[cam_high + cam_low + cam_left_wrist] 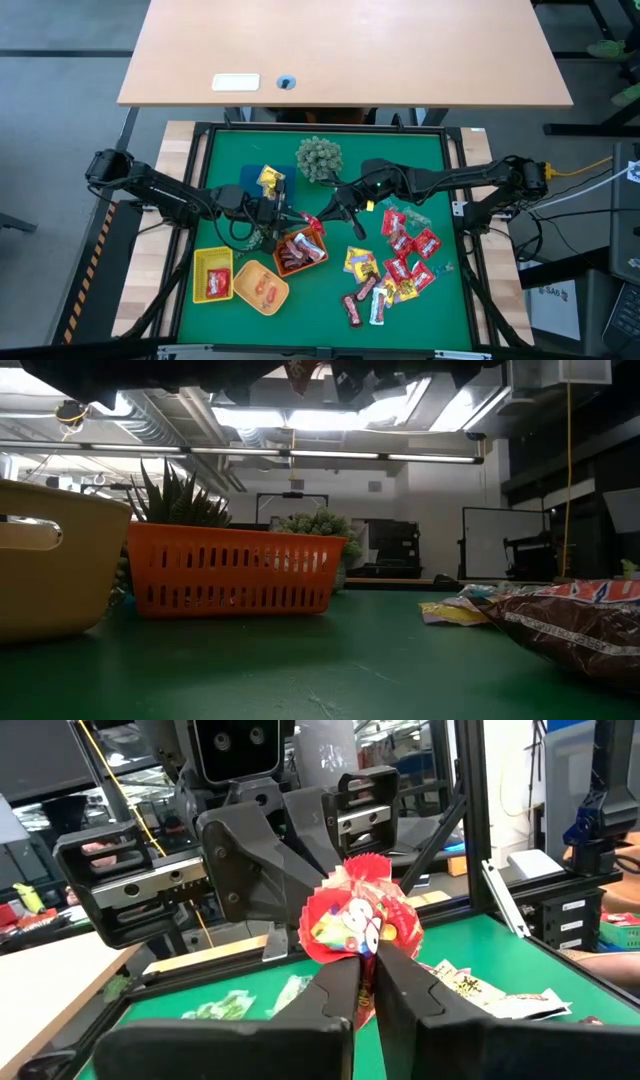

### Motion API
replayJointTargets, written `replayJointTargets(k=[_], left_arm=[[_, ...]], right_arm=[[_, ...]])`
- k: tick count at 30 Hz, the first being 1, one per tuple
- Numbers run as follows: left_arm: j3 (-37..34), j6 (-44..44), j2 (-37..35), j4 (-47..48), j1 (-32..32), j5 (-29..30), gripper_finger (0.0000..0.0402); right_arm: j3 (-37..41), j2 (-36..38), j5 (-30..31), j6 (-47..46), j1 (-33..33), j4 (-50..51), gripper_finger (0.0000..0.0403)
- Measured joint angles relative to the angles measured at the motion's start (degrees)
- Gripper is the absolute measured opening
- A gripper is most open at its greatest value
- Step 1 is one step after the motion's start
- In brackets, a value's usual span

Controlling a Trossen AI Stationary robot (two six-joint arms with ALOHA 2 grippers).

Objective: Sort candy
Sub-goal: Put the red candy into the yellow bin

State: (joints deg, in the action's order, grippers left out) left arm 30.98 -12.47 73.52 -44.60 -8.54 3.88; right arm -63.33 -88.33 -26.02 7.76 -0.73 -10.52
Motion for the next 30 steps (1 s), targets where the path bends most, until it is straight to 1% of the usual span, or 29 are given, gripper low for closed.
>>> replayJointTargets(k=[3, 5, 10, 14, 16, 20, 24, 27, 30], left_arm=[[0.0, 0.0, 0.0, 0.0, 0.0, 0.0, 0.0004], [0.0, 0.0, 0.0, 0.0, 0.0, 0.0, 0.0003], [0.0, 1.2, 0.0, 0.3, 0.0, -0.2, 0.0003], [0.0, 6.6, -0.5, 2.7, 0.0, -0.8, 0.0003], [0.0, 9.9, -1.8, 6.0, 0.0, -2.8, 0.0002], [0.0, 18.0, -5.9, 17.0, 0.0, -9.1, 0.0002], [0.0, 28.7, -12.8, 30.2, 0.0, -18.9, 0.0002], [0.0, 39.4, -18.0, 42.1, -0.1, -28.2, 0.0002], [0.0, 52.4, -22.5, 53.6, -0.2, -36.1, 0.0002]], right_arm=[[0.0, 0.0, 0.0, 0.0, 0.0, 0.0, 0.001], [0.0, 0.0, 0.0, 0.0, 0.0, 0.3, 0.003], [0.0, 0.0, 0.2, 0.0, 0.0, 2.3, 0.0113], [0.0, 0.8, 0.5, 0.0, 0.0, 6.7, 0.0171], [0.0, 1.6, 0.5, 0.0, 0.0, 10.2, 0.0191], [0.0, 2.8, 0.4, -0.1, 0.0, 19.2, 0.0215], [0.0, 2.8, 0.4, -0.9, 0.0, 28.6, 0.022], [0.0, 2.4, 0.9, -2.0, 0.0, 34.4, 0.0221], [0.1, 2.3, 1.5, -2.0, 0.0, 38.6, 0.0221]])
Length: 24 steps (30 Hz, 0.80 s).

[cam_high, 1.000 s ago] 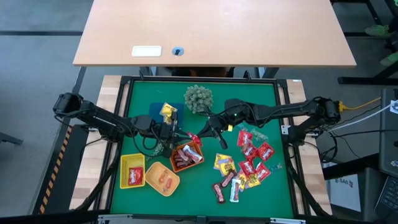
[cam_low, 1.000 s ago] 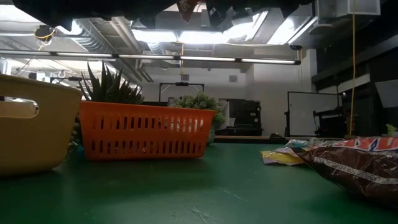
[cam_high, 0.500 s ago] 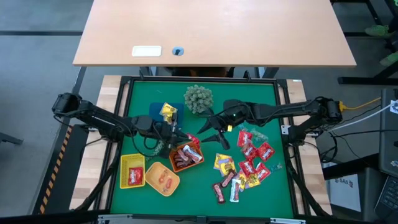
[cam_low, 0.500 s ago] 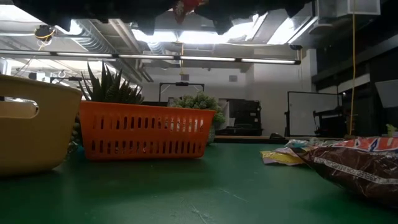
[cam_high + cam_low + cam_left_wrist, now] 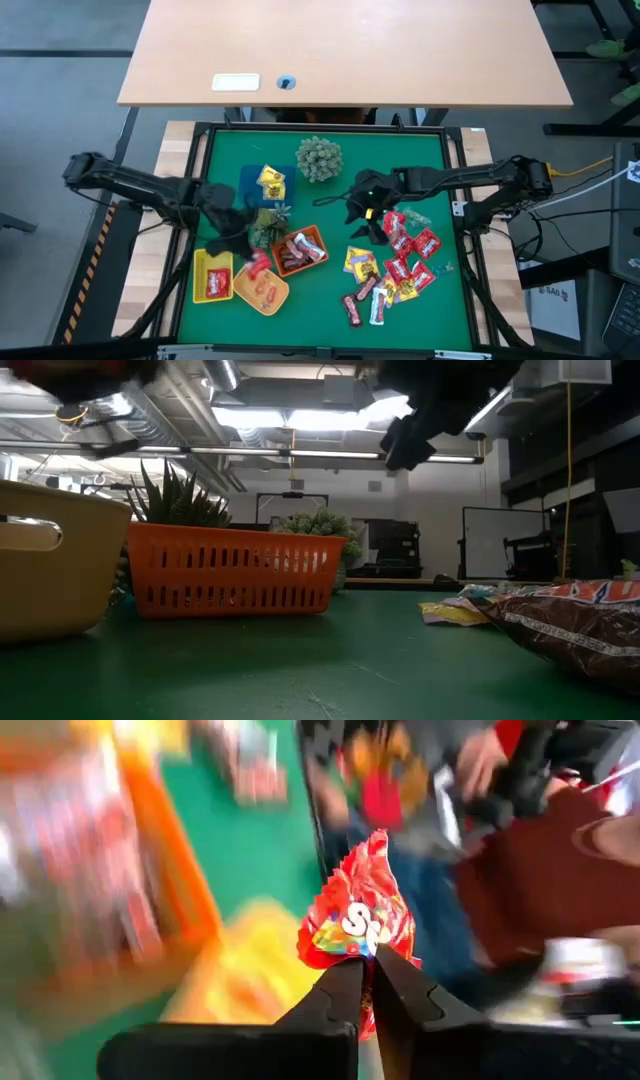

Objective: Sort candy
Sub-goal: Put the red candy into the yellow bin

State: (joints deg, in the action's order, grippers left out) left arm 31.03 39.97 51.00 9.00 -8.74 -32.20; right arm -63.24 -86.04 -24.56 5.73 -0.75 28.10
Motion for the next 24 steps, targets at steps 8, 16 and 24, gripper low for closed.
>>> replayJointTargets(k=[8, 16, 24], left_arm=[[0.0, 23.8, -6.7, 22.0, -3.1, -6.8, 0.0002], [0.0, 34.7, -7.0, 37.9, -7.8, -6.4, 0.0004], [0.0, 35.0, -7.0, 44.7, -9.7, -1.1, 0.0053]], right_arm=[[0.0, 0.0, 0.0, 0.0, 0.0, 1.2, 0.0221], [0.0, 0.0, 0.0, 0.1, 0.0, 1.2, 0.0221], [0.0, 0.0, 0.1, 0.1, 0.0, 1.2, 0.0221]])
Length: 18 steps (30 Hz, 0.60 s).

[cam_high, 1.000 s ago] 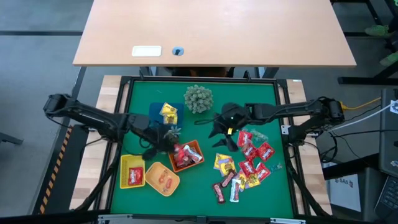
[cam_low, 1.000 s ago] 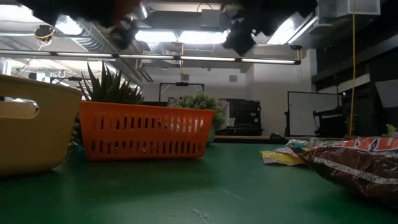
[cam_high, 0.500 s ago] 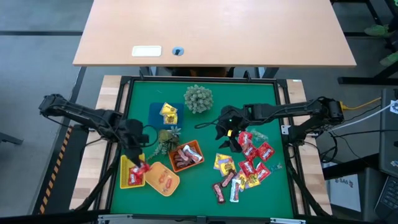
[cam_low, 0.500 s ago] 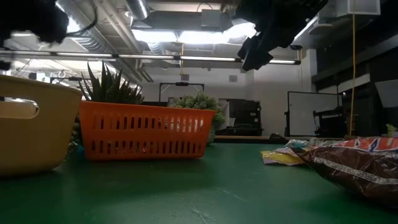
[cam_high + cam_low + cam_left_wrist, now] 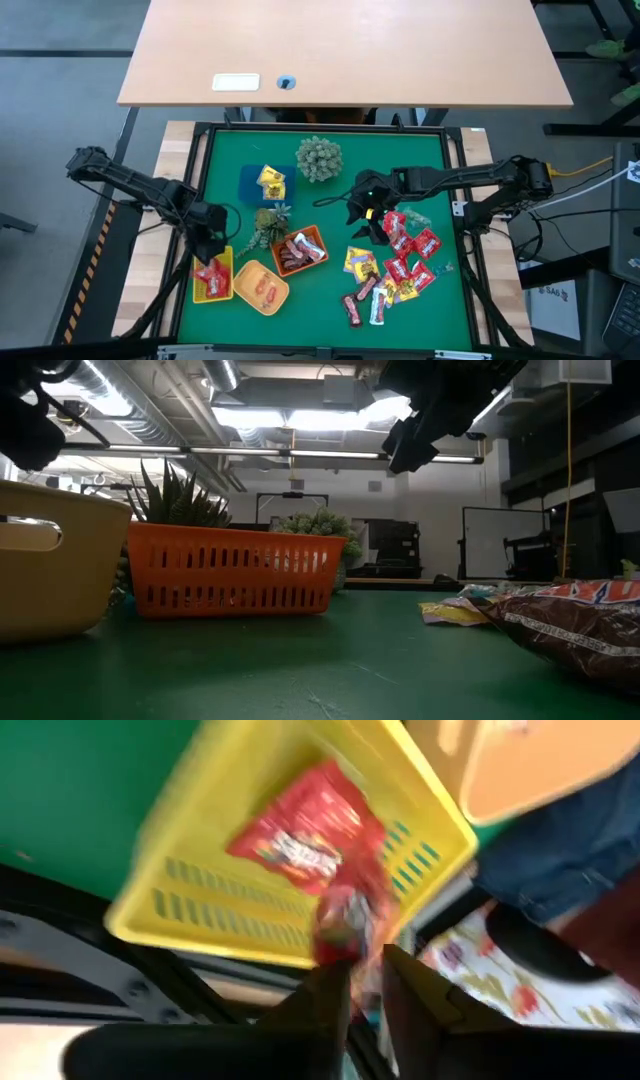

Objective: Sort candy
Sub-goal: Put the red candy into the yellow bin, then put the blue gummy into the light orange bin

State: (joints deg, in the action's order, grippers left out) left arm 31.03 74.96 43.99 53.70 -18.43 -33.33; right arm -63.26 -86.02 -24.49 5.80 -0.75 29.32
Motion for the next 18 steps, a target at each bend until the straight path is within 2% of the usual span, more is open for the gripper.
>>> replayJointTargets(k=[5, 9, 18], left_arm=[[0.0, 0.0, 0.0, 0.3, -0.4, 5.3, 0.0089], [0.0, 0.0, 0.0, 0.3, -0.4, 5.9, 0.0112], [0.0, -0.3, 0.0, -5.9, -0.4, 15.4, 0.0137]], right_arm=[[0.0, 0.0, 0.0, 0.0, 0.0, 1.1, 0.0221], [0.0, 0.0, 0.5, 0.0, 0.0, 3.3, 0.0221], [-0.1, 0.0, 14.8, 0.0, 0.0, 16.0, 0.0221]])
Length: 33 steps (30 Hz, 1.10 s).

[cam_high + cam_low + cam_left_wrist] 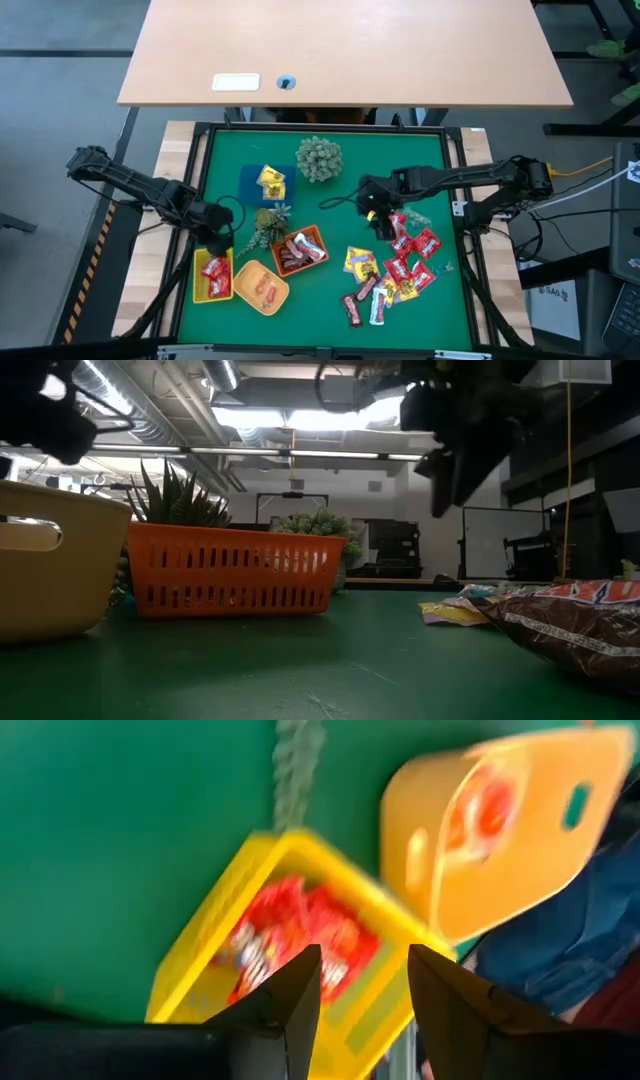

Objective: Sort candy
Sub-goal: Put the blue gummy into the light orange bin

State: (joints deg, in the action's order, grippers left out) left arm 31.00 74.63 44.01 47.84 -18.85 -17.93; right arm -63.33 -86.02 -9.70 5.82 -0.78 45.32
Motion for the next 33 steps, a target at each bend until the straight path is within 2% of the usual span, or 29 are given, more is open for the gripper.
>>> replayJointTargets(k=[4, 7, 9, 14, 22, 29, 33], left_arm=[[0.0, -0.1, 0.0, -4.6, 0.0, 5.3, 0.0137], [0.0, -0.2, 0.0, -8.0, 0.0, 8.1, 0.0137], [0.0, -0.2, 0.0, -9.9, 0.0, 9.2, 0.0138], [0.0, -0.2, 0.0, -12.5, 0.0, 10.0, 0.0138], [0.0, -3.3, 0.0, -12.5, 0.0, 11.3, 0.0138], [0.0, -3.3, 0.0, -12.5, 0.0, 12.8, 0.0138], [0.0, -3.3, 0.0, -12.5, 0.0, 12.8, 0.0138]], right_arm=[[0.0, 0.0, 7.2, -0.2, 0.0, 4.6, 0.0221], [0.9, 0.0, 14.6, -3.5, -0.1, 5.9, 0.0221], [2.2, 0.0, 17.3, -6.4, -0.8, 6.4, 0.0221], [7.3, 0.0, 17.7, -12.3, -3.9, 3.2, 0.0221], [16.5, 0.0, 17.7, -19.0, -8.5, -9.7, 0.0221], [20.6, 0.0, 21.6, -19.3, -9.0, -12.9, 0.0221], [22.0, 0.0, 20.7, -19.3, -9.0, -13.9, 0.0221]])
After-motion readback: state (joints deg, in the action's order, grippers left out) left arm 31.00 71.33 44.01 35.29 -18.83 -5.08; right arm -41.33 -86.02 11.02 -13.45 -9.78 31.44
